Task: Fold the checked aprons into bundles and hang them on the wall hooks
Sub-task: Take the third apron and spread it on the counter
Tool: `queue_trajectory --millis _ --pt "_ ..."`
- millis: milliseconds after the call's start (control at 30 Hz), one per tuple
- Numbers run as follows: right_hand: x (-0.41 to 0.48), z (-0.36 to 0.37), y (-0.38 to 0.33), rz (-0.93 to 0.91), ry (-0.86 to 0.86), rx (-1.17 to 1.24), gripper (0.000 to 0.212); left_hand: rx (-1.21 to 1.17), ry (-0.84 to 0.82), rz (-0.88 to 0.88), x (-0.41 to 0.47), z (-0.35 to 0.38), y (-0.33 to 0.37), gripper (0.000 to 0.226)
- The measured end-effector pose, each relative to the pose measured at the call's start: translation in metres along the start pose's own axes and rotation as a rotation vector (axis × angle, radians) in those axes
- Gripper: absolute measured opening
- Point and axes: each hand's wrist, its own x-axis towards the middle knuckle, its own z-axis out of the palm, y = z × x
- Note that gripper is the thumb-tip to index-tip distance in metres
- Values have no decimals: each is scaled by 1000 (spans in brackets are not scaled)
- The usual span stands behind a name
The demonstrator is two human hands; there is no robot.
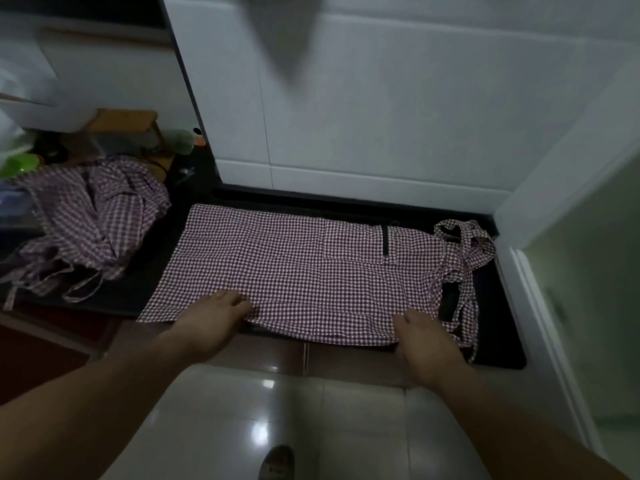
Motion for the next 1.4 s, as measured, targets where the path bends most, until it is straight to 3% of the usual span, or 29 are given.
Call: queue_trajectory --millis 133,233,300,367,433,533,633,800,967,1100,1167,1233,1300,1400 --pt "-1 -4 -18 41 -59 -44 48 -18 -5 -21 4 0 -5 28" --pt "1 -4 -9 50 -123 -42 46 -36 -10 -28 10 3 -18 29" --pt "9 -12 8 86 -163 -40 57 -39 -85 -9 23 -4 -28 31" --pt "14 -22 28 164 -200 7 65 -59 -279 23 41 -20 -36 42" --pt "21 -38 42 204 -64 152 66 -183 -380 12 60 -37 -35 60" --pt "40 -52 57 435 262 415 50 -221 -171 64 99 -54 -24 67" --pt "58 -58 72 775 332 661 41 -162 7 141 144 -54 3 81" --pt "84 -66 103 884 387 958 32 -155 -141 241 203 -55 76 71" --pt "124 -81 132 911 288 875 97 -54 -279 173 221 -30 90 76" --pt "156 -63 161 882 82 722 120 -30 -256 77 211 -22 54 77" --pt "166 -56 170 881 -4 750 98 -51 -253 57 205 -23 38 77" --pt "172 -53 177 873 33 725 47 -60 -262 23 206 -25 29 77" --pt "172 -62 185 968 231 803 30 -39 -222 -18 212 -29 31 73" --pt "169 -85 199 1058 571 1213 22 -12 16 -104 233 -42 59 71"
